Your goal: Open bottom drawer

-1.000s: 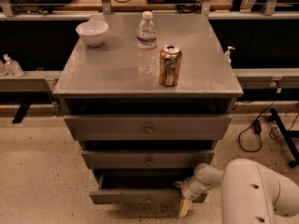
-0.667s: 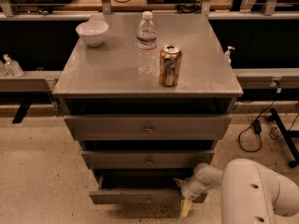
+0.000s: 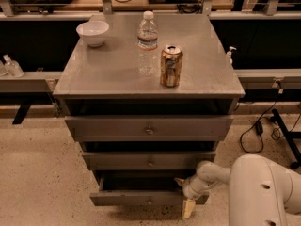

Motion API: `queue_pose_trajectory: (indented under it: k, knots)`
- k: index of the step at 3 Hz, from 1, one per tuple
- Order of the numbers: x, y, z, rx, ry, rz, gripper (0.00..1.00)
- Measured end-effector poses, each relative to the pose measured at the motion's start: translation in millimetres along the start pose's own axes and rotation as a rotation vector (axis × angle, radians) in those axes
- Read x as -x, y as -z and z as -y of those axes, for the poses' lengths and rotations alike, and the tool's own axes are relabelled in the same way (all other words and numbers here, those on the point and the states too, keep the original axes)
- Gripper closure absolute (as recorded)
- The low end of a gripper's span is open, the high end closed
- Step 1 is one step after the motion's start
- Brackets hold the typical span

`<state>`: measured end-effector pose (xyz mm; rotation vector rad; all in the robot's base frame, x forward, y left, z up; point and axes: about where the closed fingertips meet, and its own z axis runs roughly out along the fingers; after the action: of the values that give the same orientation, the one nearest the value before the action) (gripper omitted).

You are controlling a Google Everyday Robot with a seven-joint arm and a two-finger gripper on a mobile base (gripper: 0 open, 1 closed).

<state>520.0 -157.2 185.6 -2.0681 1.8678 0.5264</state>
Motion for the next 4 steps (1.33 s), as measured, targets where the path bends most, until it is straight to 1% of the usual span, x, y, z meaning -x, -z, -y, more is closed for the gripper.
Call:
queue_pose_trajectory:
  k: [1, 2, 3, 4]
  knots:
    - [-0.8, 3.0, -12.7, 0.031, -0.023, 0.016, 0.15]
    - [-8.2, 3.5, -23.3, 0.037, -0.052, 0.040, 0.22]
    - [-9.9, 6.3, -29.5, 0.046, -0.061, 0.037, 0.45]
    - [-5.9, 10.2, -33.2, 0.055, -0.052, 0.032, 0.68]
